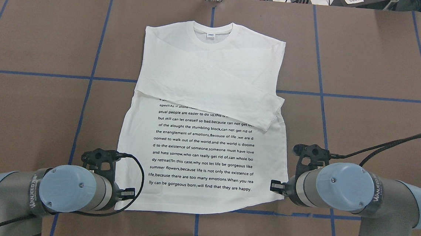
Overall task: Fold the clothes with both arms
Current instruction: 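Hold the hem corners with both grippers, lifting slightly, then lift the hem with both grippers and fold it toward the collar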
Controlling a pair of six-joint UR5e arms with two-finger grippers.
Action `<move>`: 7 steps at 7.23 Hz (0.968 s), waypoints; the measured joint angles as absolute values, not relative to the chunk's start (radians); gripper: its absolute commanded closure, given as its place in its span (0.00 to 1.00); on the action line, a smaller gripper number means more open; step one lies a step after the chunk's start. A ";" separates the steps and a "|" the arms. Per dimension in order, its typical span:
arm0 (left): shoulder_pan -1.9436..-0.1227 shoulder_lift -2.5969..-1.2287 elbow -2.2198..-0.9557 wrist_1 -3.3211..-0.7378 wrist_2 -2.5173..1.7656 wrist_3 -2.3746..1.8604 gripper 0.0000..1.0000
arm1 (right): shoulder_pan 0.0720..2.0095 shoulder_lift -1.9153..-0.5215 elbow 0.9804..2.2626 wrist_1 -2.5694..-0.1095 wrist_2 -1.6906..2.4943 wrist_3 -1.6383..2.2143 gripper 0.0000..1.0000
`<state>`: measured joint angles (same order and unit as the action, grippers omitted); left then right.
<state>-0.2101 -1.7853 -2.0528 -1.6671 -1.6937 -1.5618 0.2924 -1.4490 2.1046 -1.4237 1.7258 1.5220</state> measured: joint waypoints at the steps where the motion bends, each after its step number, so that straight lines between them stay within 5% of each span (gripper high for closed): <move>1: -0.211 -1.785 -2.075 -1.666 -1.696 -1.562 1.00 | 0.294 -1.455 2.105 -1.391 1.726 1.511 1.00; 7: -0.242 -1.760 -2.203 -1.666 -1.727 -1.486 1.00 | 0.493 -1.661 2.103 -0.987 2.000 1.471 1.00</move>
